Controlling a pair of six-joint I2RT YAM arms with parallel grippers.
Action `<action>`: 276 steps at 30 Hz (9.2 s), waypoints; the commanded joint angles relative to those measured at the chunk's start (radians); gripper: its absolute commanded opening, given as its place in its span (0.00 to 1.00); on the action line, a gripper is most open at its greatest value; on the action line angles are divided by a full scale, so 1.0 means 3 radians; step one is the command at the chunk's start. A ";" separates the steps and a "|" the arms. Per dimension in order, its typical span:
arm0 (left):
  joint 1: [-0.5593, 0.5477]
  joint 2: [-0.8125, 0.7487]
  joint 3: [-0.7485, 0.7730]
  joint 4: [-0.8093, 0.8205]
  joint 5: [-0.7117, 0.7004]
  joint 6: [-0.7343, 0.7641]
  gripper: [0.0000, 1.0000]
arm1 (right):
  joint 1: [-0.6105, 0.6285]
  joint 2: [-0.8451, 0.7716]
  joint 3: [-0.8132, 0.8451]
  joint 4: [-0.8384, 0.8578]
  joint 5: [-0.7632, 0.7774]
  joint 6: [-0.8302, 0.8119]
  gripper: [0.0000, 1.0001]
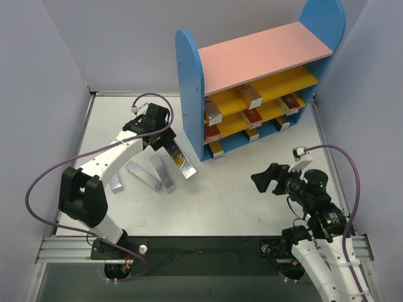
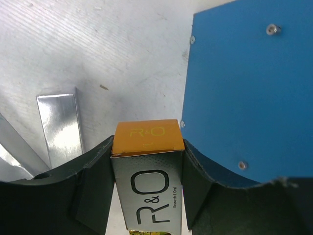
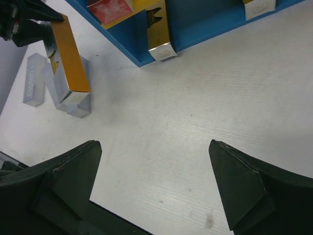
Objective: Place and organize the toothpastes onto the shelf
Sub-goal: Pick up the toothpaste from the center of the board, then place the toothpaste on the shelf, then adjust the toothpaste on the shelf.
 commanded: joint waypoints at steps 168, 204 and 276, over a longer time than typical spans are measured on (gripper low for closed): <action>-0.0067 -0.2991 -0.3232 0.3355 -0.0514 0.2993 0.97 | -0.1738 0.4300 0.3586 0.0665 -0.1325 0.2136 0.74; 0.0076 -0.2884 -0.3231 0.3355 -0.0504 0.2895 0.97 | -0.1773 0.3901 0.3632 -0.0153 -0.0696 0.1052 1.00; 0.0045 -0.2858 -0.3267 0.3386 -0.0565 0.2819 0.97 | -0.0869 0.3272 0.3234 0.0435 -0.0583 -0.0840 1.00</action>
